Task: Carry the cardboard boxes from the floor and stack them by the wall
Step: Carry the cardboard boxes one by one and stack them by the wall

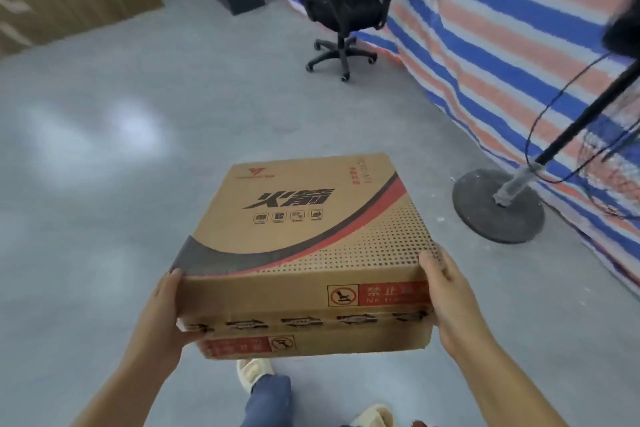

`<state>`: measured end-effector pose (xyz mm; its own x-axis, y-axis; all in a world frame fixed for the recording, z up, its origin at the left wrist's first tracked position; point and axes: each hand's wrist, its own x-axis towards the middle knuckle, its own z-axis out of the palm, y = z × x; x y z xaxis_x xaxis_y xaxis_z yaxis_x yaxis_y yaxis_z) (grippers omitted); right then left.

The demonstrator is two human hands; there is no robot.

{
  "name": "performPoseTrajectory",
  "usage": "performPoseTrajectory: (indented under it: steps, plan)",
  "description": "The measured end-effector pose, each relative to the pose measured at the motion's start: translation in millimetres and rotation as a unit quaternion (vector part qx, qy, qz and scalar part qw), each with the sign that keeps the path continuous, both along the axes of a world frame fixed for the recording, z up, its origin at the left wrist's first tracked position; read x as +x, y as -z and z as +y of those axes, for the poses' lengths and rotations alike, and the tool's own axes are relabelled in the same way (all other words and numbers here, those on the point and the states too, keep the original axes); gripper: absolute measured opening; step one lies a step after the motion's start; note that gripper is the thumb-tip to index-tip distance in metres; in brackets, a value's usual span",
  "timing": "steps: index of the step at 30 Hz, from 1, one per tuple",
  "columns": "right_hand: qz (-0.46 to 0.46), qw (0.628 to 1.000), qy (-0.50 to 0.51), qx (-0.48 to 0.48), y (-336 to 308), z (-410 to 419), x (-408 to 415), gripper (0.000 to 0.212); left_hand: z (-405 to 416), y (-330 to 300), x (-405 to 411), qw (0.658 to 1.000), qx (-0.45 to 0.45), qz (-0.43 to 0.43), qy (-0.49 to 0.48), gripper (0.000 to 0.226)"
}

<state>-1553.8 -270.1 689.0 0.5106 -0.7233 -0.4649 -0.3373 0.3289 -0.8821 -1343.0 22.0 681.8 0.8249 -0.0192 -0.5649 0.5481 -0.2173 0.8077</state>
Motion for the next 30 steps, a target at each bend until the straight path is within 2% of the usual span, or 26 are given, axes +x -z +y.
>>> performPoseTrajectory:
  steps: [2,4,6,8,17,22,30]
  plan:
    - [-0.004,0.999,-0.038,-0.006,-3,16,40,0.020,37,3,12,0.999,0.016,-0.032,0.008,0.044]
    - [-0.005,0.997,-0.071,-0.005,-6,35,84,0.019,68,0,32,0.998,0.043,-0.048,-0.011,0.042]
    - [-0.011,0.996,-0.092,0.006,-5,58,126,0.021,96,-3,57,0.996,0.016,0.002,-0.093,0.031]
    - [-0.011,0.994,-0.106,0.018,-3,87,165,0.020,125,-8,87,0.992,0.003,0.028,-0.124,0.029]
    - [0.006,0.984,-0.176,0.024,-14,180,332,0.021,232,-14,200,0.981,0.002,0.010,-0.194,0.020]
    - [0.019,0.981,-0.193,0.015,-14,203,404,0.019,261,-7,255,0.974,-0.019,0.019,-0.224,0.027]
    - [0.034,0.975,-0.221,0.011,-10,208,542,0.017,273,-1,371,0.971,-0.012,0.014,-0.238,0.023]
